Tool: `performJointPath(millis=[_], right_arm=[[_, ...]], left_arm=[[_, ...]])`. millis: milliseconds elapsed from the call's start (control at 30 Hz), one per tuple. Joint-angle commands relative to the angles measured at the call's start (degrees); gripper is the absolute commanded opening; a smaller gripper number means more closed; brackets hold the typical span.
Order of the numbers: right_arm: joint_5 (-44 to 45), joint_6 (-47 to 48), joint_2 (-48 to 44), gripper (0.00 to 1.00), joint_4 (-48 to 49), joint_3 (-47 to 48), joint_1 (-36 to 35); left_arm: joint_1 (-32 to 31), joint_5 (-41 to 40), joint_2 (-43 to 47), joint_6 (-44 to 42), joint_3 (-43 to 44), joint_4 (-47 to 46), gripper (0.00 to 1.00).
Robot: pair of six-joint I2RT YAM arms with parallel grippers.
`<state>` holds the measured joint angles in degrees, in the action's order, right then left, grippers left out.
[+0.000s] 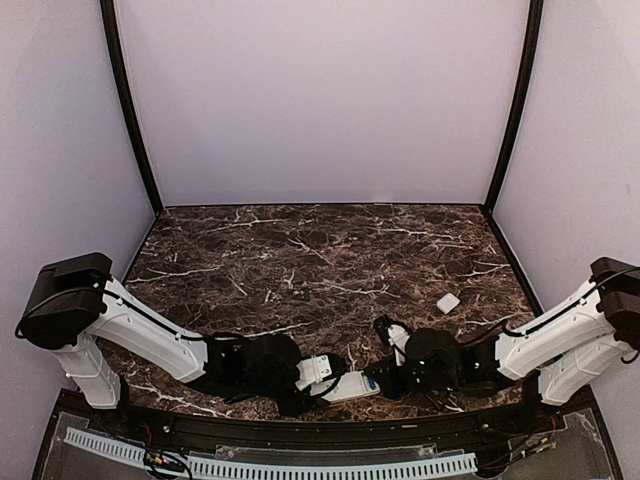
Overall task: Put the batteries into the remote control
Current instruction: Load the battery into the battery compartment.
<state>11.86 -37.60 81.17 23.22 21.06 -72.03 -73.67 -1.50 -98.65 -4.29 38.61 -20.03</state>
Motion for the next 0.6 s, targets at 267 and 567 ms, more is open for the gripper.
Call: performJointPath(millis=[267, 567], right_arm=[[1.9, -3.9, 0.1, 0.00, -12.8, 0.8, -3.2], [3.4, -8.2, 3.8, 0.00, -22.5, 4.5, -4.4]], left_arm=[[0.1, -3.6, -2.5, -1.2, -1.7, 10.6, 0.32], [0.2, -3.9, -2.4, -1.1, -1.8, 10.5, 0.32]])
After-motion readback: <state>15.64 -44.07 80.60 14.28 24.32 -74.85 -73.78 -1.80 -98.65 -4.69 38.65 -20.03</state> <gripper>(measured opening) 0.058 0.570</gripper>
